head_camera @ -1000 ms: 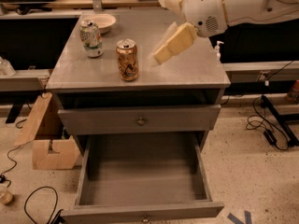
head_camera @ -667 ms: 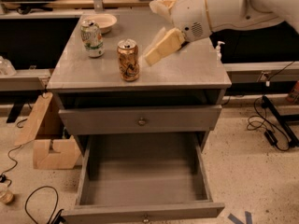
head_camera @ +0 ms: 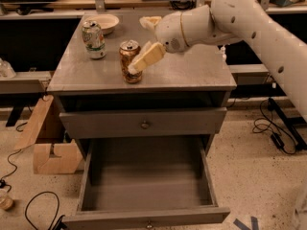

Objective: Place orange can into middle drawer

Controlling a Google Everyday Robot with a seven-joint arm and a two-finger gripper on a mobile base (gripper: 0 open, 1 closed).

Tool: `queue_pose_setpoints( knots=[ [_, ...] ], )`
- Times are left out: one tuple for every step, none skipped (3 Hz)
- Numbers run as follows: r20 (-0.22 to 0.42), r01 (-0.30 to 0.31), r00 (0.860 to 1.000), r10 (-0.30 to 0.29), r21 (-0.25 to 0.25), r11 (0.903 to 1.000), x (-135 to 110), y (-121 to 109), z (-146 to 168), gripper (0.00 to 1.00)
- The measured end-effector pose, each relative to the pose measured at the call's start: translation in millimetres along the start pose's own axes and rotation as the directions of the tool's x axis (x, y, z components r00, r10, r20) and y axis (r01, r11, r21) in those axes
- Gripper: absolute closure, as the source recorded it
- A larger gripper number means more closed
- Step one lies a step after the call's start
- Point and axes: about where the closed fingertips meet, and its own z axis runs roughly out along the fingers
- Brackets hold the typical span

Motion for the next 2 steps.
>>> queue_pose_setpoints(
  knots=[
    [0.021, -0.018, 1.000, 0.018, 0.005, 0.9998, 18, -8, 17, 0.00],
    [0.068, -0.059, 0.996, 0.059, -0.003, 0.9983, 35, -1, 32, 0.00]
  ],
)
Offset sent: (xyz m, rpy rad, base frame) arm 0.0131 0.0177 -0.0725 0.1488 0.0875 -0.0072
